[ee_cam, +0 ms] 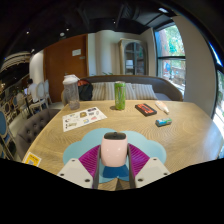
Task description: Arrange mouse
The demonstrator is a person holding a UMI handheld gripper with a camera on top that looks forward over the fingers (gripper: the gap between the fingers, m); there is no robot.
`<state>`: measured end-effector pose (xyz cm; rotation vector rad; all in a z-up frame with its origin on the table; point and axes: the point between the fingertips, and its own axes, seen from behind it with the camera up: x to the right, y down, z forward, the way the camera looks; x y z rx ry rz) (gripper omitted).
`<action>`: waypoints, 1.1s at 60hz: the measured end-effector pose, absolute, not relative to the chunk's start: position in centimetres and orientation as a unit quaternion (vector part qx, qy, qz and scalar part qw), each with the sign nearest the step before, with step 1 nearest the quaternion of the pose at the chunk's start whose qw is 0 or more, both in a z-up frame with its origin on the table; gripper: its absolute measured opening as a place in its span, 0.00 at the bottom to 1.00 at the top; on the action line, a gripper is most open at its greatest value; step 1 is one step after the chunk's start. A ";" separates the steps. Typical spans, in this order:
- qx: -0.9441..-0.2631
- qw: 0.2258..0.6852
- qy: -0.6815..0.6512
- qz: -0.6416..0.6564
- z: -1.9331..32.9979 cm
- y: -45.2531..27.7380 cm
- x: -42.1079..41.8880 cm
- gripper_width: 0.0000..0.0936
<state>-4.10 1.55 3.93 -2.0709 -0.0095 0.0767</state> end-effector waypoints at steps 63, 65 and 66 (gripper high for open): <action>-0.862 0.500 0.004 0.084 4.1 -10.8 2.9 0.90; -0.860 0.503 0.006 0.088 4.1 -11.3 3.6 0.90; -0.859 0.504 0.007 0.091 4.2 -11.6 3.9 0.90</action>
